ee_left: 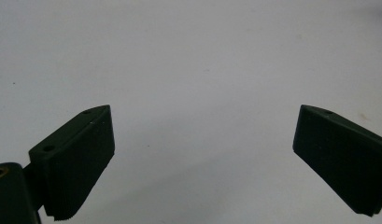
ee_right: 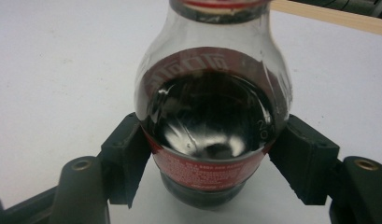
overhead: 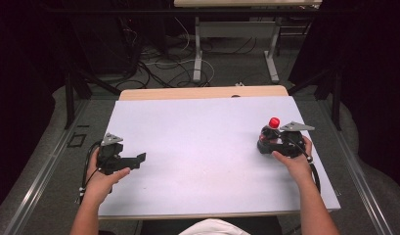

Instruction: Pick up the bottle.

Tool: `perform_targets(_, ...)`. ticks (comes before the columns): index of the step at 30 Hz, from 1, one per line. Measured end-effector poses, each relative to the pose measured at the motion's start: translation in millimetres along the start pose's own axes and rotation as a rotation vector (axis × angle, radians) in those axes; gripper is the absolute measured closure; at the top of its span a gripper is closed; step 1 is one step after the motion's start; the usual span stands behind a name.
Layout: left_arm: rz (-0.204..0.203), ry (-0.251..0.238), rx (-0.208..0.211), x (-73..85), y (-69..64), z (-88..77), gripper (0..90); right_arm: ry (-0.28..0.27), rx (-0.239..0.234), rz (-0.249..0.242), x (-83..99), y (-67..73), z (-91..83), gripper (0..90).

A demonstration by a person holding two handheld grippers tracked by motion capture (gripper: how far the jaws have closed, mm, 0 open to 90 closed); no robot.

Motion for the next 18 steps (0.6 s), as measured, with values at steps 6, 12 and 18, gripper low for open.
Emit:
perform_targets(6, 0.006, 0.012, 0.005, -0.4, -0.3, -1.5, 6.0, 0.004, -0.036, -0.023, -1.6, 10.0, -0.3, 32.0)
perform_targets(12, 0.012, 0.001, 0.013, -1.2, -3.1, -1.2, 6.2, -0.002, -0.075, -0.067, -9.9, 25.8, -3.8, 32.0)
perform_targets(18, 0.024, -0.006, 0.027, -2.7, -9.1, 0.4, 6.7, 0.005, -0.150, -0.118, -16.7, 50.4, -6.8, 32.0)
Point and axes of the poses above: each handheld gripper's, and its own axes: z roughly forward along the jaws, x roughly out of its underside, y roughly to its left, the point moved 6 cm from there along z, roughly forward along the jaws, and after that the axes turned 11 degrees about -y, right-handed, at the moved point
